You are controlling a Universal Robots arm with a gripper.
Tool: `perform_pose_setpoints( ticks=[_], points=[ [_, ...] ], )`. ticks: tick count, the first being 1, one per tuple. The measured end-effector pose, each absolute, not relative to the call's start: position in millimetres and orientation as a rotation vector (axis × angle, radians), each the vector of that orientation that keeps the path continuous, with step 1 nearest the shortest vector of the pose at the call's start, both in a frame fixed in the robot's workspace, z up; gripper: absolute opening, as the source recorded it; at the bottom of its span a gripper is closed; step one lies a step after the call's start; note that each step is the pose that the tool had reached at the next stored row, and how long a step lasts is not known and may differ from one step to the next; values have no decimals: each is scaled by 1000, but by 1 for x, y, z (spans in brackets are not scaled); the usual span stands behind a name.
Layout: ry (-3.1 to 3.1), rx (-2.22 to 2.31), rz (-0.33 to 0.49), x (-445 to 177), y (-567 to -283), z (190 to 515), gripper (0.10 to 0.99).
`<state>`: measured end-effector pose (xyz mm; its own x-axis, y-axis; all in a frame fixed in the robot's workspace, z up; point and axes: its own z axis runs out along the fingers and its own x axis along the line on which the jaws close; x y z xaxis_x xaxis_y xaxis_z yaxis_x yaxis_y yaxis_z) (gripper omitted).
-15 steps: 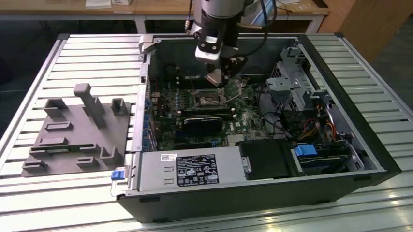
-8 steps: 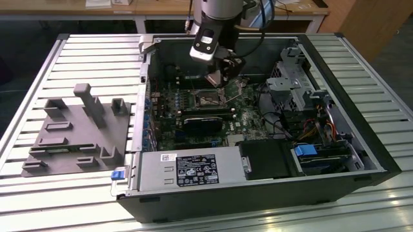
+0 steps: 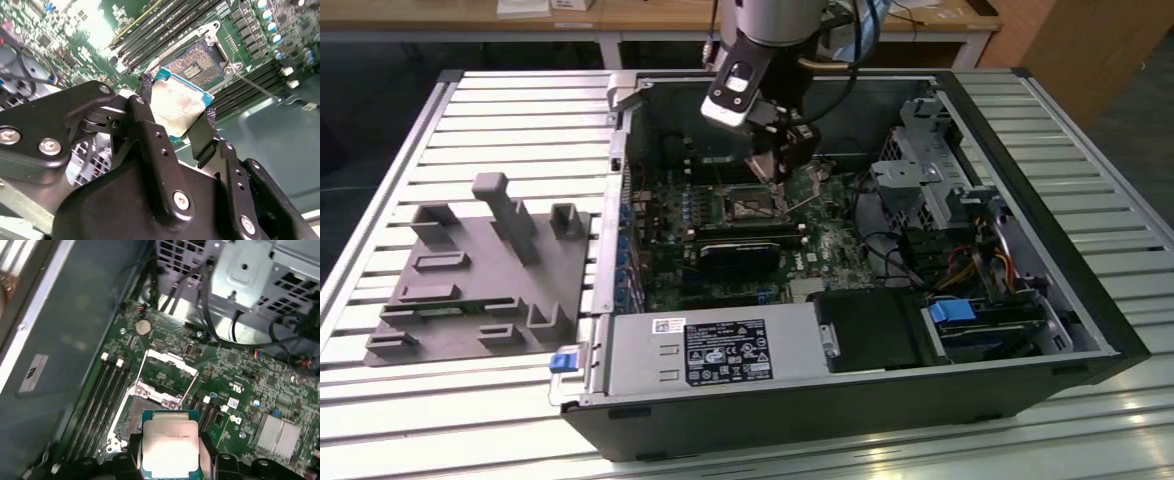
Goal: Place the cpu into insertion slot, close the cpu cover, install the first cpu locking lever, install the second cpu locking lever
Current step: 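Place the cpu into insertion slot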
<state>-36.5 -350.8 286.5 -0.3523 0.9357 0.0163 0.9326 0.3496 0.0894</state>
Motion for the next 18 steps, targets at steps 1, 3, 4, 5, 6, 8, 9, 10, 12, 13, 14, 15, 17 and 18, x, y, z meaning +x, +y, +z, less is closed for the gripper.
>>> perform_pose_setpoints(
  ticks=[1,3,4,5,6,8,9,10,12,13,14,15,17,18],
  points=[
    [2533,1788,128,-37,-351,286,537],
    [2499,1833,127,-37,-351,284,537],
    [2482,1855,126,-37,-351,284,537],
    [2465,1876,126,-37,-351,283,537],
    [2446,1900,125,-37,-351,282,537],
    [2410,1943,124,-37,-351,281,537],
    [2392,1964,123,-36,-351,280,537],
    [2374,1985,122,-37,-351,280,537],
    [2336,2026,121,-37,-351,278,537],
    [2317,2047,121,-36,-351,277,537],
    [2302,2064,120,-37,-351,277,537],
    [2289,2077,120,-37,-351,276,537],
    [2275,2092,119,-38,-351,275,537],
    [2268,2099,119,-38,-350,274,537]
  ],
)
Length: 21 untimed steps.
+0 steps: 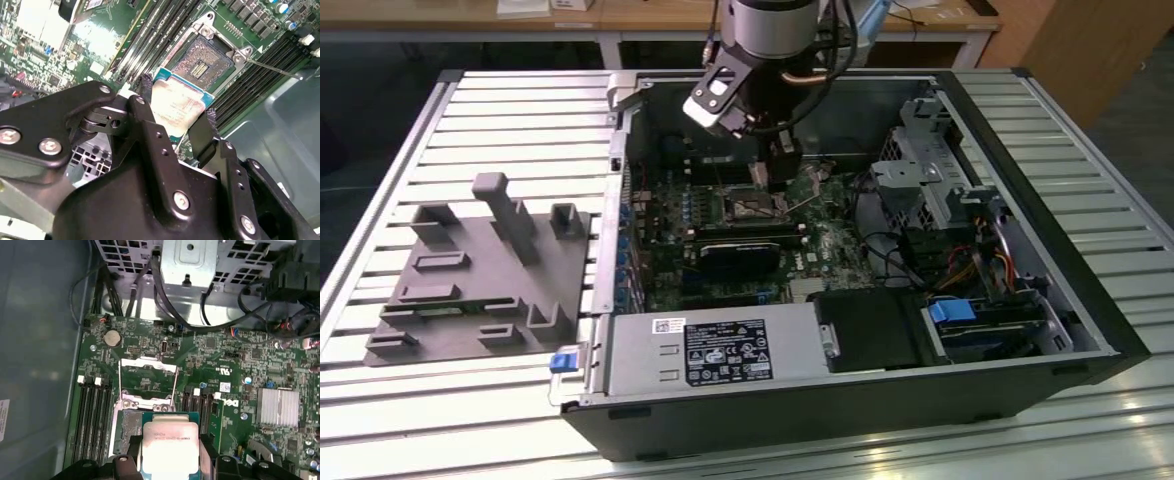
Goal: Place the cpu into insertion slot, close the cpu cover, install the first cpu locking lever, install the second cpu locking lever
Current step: 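Place the cpu into insertion slot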
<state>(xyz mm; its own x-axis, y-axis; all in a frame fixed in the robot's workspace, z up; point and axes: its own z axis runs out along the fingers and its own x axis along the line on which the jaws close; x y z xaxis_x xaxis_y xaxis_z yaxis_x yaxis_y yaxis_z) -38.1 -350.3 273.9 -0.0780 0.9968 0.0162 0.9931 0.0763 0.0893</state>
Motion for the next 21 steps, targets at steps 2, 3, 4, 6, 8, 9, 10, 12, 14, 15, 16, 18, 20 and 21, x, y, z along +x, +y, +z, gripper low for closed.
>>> perform_pose_setpoints(
  ticks=[2,3,4,6,8,9,10,12,14,15,16,18,20,21],
  points=[
    [2254,2113,118,-39,-350,272,537],
    [2247,2120,118,-39,-349,270,537],
    [2240,2127,118,-39,-349,269,537],
    [2228,2140,117,-40,-348,266,537],
    [2220,2148,117,-40,-347,263,537],
    [2218,2149,117,-41,-347,261,537],
    [2216,2151,117,-41,-347,259,537],
    [2212,2155,117,-42,-347,256,537],
    [2196,2171,116,-42,-346,254,537],
    [2185,2181,116,-42,-346,252,537],
    [2174,2192,115,-42,-346,251,537],
    [2165,2201,115,-43,-345,249,537],
    [2164,2202,115,-44,-344,247,537],
    [2164,2202,115,-44,-343,246,537]
  ],
)
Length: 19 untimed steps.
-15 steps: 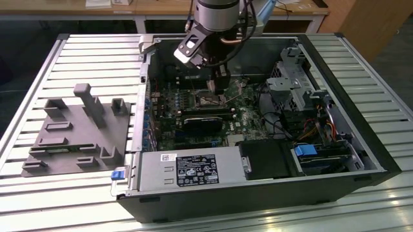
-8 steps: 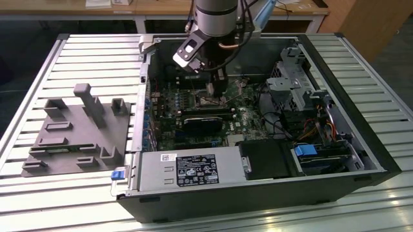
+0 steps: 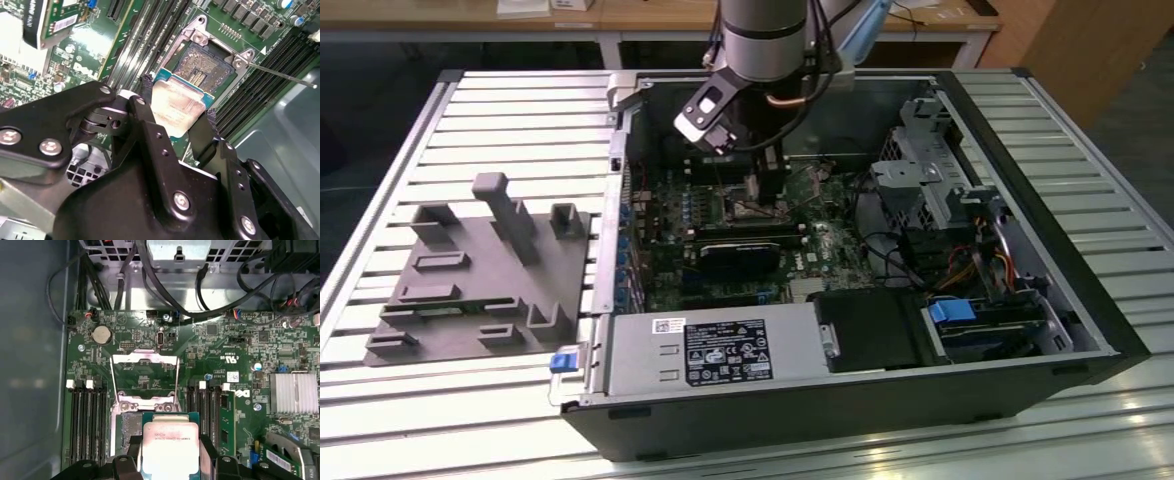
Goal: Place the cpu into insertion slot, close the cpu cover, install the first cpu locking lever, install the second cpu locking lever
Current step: 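Place the cpu into insertion slot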
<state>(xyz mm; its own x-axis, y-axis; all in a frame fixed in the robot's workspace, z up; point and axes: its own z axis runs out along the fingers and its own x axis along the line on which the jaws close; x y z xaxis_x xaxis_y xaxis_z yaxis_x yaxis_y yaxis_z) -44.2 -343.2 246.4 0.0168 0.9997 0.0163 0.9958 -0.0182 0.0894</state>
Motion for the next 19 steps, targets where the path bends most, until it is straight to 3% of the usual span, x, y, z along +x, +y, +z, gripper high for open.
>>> perform_pose_setpoints(
  ticks=[19],
  points=[
    [2161,2205,115,-50,-329,227,537]
  ],
)
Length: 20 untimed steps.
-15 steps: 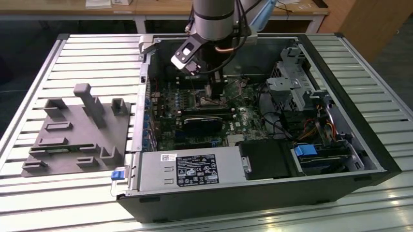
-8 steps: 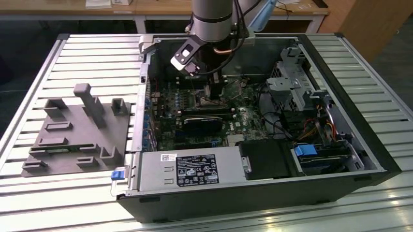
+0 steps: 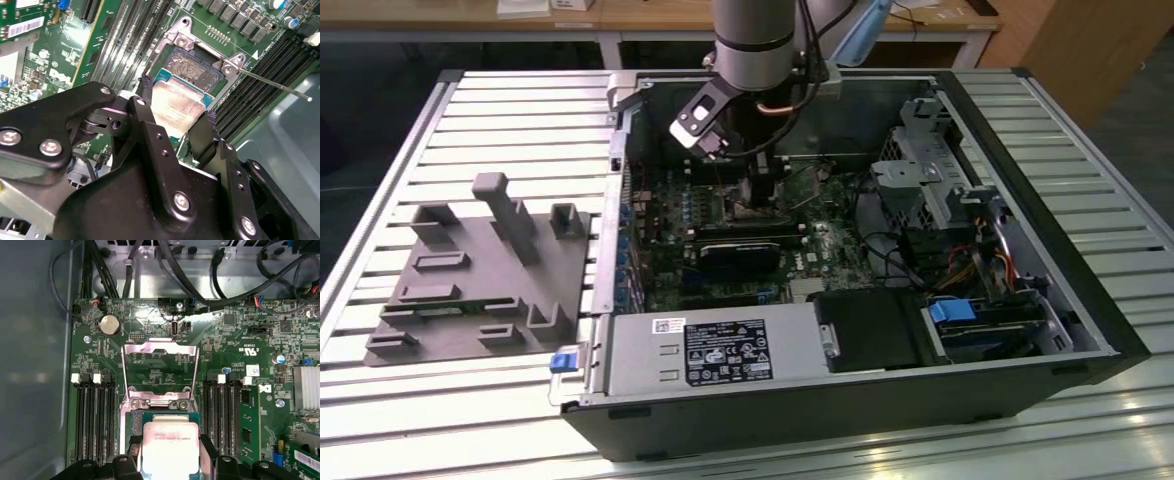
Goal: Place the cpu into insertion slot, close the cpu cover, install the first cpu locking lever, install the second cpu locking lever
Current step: 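Place the cpu into insertion slot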
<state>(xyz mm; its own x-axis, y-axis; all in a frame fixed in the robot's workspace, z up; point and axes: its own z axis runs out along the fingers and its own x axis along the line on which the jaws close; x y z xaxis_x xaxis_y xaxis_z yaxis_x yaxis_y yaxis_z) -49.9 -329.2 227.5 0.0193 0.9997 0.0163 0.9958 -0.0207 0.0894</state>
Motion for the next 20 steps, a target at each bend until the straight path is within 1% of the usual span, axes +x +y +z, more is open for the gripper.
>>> perform_pose_setpoints(
  ticks=[20],
  points=[
    [2151,2214,114,-55,-322,205,537]
  ],
)
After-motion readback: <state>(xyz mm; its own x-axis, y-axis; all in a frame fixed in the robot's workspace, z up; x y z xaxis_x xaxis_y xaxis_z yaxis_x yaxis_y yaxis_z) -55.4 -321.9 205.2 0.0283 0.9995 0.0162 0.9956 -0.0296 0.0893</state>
